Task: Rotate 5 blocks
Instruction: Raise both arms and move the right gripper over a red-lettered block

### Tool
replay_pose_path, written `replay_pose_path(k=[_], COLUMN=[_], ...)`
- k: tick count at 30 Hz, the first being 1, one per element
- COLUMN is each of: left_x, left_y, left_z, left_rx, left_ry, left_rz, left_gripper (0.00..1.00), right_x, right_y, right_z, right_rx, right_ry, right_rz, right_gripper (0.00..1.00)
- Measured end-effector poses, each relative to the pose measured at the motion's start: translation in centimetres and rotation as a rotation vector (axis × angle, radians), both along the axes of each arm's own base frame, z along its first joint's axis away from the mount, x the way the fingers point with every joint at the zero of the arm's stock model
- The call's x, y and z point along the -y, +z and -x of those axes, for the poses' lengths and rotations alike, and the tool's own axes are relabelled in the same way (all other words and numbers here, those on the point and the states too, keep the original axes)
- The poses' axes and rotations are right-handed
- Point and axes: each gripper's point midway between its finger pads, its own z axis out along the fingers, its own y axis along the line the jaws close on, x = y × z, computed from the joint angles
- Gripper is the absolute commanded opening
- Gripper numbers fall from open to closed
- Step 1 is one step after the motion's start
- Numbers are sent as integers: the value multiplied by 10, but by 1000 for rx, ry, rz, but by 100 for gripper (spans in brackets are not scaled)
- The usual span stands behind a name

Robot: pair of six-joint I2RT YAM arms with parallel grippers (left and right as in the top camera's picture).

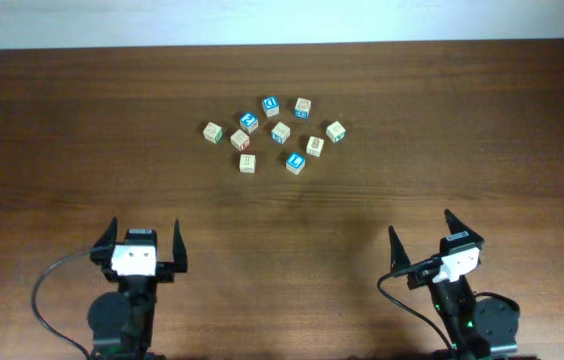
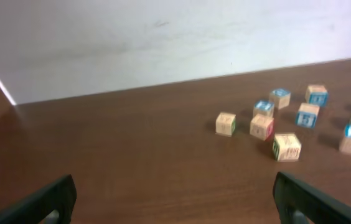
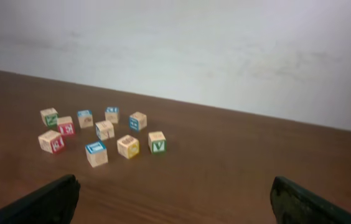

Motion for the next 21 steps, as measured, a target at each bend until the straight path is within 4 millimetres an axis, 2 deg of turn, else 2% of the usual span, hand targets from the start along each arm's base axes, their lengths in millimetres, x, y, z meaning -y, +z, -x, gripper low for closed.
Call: replay_pose_path(k=[2, 3, 5, 9, 11, 14, 15, 16, 17, 18, 19, 21], left_x=[0, 0, 2, 12, 25, 45, 51, 55, 61, 67, 69, 74], left_y=[21, 44, 67, 86, 103, 121, 126, 130, 127, 124, 119, 127], left_z=[-7, -16, -31, -73, -102, -134, -146, -158, -166, -180, -183, -207], left_rx=[9, 11, -21, -193, -285, -388, -421, -434, -484, -520, -568, -608], left_ry=[0, 0, -18, -75, -122, -177, -192, -200, -211, -222, -223, -229], left_rz=[7, 11, 15, 37, 45, 47, 46, 46, 46, 45, 45, 48], left_gripper=[99, 99, 99, 99, 99, 99, 99, 99, 99, 99, 99, 99], right_x=[0, -1, -2, -9, -15, -28, -35, -40, -48, -52, -55, -62], right_y=[13, 23, 38, 71, 96, 114, 132, 132, 139, 144, 136, 137], right_z=[0, 0, -2, -15, -34, -61, -83, -92, -113, -125, -132, -157], right_rx=[11, 15, 10, -49, -122, -266, -293, -366, -450, -477, -584, -698], right_ry=[2, 3, 8, 44, 72, 138, 170, 194, 233, 248, 267, 294], right_rz=[0, -1, -1, -1, -4, -12, -16, -23, -35, -40, -51, -73], right_gripper=[98, 98, 98, 98, 98, 98, 98, 98, 98, 98, 98, 98])
